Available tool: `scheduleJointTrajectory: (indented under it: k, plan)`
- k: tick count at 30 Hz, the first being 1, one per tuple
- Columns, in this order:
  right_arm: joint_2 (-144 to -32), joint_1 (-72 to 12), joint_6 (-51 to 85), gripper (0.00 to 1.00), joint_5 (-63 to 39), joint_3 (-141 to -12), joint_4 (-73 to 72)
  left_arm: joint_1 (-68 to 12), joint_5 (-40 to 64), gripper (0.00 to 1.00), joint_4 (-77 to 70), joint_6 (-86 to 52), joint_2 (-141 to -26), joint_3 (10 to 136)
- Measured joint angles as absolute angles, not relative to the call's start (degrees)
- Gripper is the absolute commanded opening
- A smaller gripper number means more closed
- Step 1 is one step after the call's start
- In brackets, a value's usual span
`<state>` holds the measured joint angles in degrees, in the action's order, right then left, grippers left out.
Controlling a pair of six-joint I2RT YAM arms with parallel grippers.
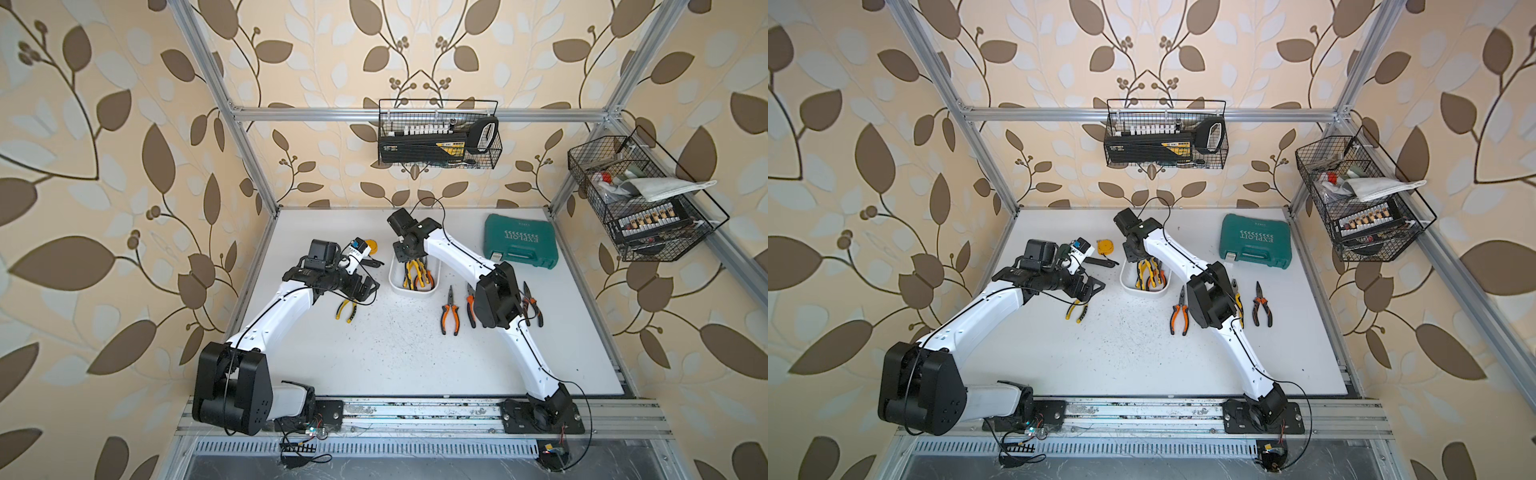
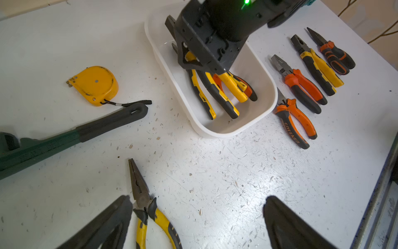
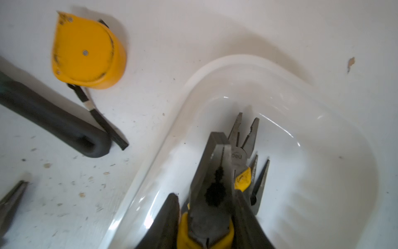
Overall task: Take the pliers out of the storage box
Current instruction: Pick up the pliers from the storage box, then place the pliers at the center of the board.
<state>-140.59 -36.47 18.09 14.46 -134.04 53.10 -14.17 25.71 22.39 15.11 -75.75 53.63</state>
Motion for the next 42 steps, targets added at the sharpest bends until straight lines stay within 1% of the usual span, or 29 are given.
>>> scheduleJointTrajectory:
  k: [4,11,17,23,27,31,34,37,42]
  plan:
    - [-137.12,-36.25,19.27,0.21,14.15,-133.08,51.51,-14.17,26.24,0.99,22.33,16.53,-75.75,53.69]
    - [-132.81,-35.97,21.69,0.20,13.80,-129.10,51.29,-14.17,29.08,0.99,22.79,19.86,-75.72,55.18]
    - [-124.99,-36.67,23.86,0.20,13.85,-118.89,51.68,-14.17,32.82,0.99,23.42,23.94,-74.72,55.24]
    - [-113.40,-41.28,25.08,0.20,15.79,-105.82,51.11,-14.17,36.23,0.99,26.02,28.93,-70.04,53.71]
    - [-107.68,-47.35,26.17,0.20,16.64,-98.10,50.13,-14.35,37.98,0.99,28.10,31.73,-65.52,50.89]
    - [-106.37,-52.47,28.67,0.20,16.69,-92.31,49.01,-14.79,39.00,0.99,29.65,32.14,-61.23,48.03]
    - [-106.37,-54.30,31.27,0.20,16.49,-87.74,48.25,-15.51,39.31,0.99,29.67,31.83,-59.16,45.93]
    - [-106.72,-54.89,33.78,0.19,16.23,-84.29,48.16,-16.23,39.31,0.99,29.93,31.20,-58.48,44.49]
    - [-108.47,-54.85,36.03,0.19,16.36,-82.21,47.20,-17.39,39.18,0.99,29.98,30.09,-58.37,44.07]
